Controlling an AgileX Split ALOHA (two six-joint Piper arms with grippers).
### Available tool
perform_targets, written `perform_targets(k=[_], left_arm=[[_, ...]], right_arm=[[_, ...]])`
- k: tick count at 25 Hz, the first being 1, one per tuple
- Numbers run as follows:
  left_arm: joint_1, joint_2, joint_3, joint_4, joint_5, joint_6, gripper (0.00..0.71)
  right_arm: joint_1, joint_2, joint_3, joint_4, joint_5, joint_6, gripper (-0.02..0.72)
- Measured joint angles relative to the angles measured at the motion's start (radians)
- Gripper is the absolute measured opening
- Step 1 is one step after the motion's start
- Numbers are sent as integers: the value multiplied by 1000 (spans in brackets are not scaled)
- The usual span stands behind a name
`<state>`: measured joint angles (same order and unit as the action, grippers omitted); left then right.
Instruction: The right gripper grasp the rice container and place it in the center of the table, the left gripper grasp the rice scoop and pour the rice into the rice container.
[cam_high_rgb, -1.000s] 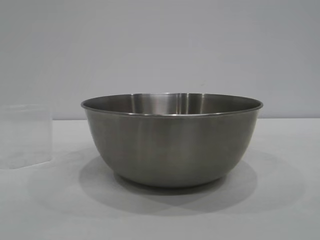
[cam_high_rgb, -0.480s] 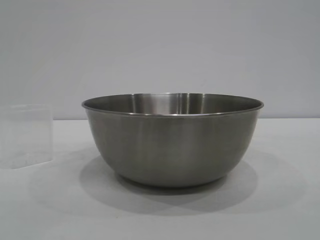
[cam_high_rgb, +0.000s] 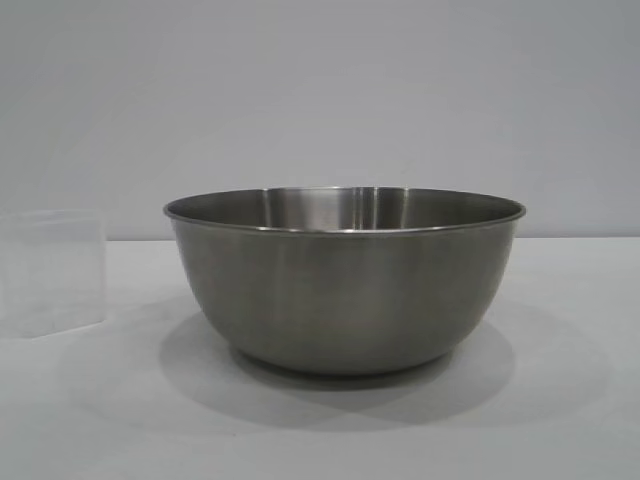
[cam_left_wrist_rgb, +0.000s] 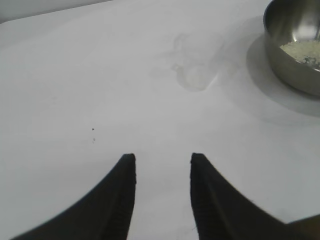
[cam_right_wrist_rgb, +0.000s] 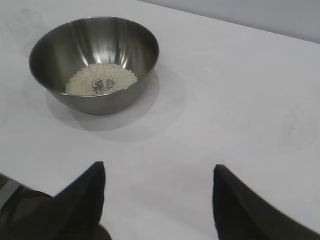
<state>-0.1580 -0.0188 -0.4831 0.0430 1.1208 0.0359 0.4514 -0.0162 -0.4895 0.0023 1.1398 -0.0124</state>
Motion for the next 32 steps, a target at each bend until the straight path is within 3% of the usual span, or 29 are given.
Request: perform_targets(k=[6,10,32], left_arm=[[144,0,0,0,0,2,223],[211,0,0,0,0,2,223],[217,0,0,0,0,2,223]], right_arm=[[-241,0,0,0,0,0,433],[-338,0,0,1,0,0,433],[-350,0,0,2,0,-2,433]])
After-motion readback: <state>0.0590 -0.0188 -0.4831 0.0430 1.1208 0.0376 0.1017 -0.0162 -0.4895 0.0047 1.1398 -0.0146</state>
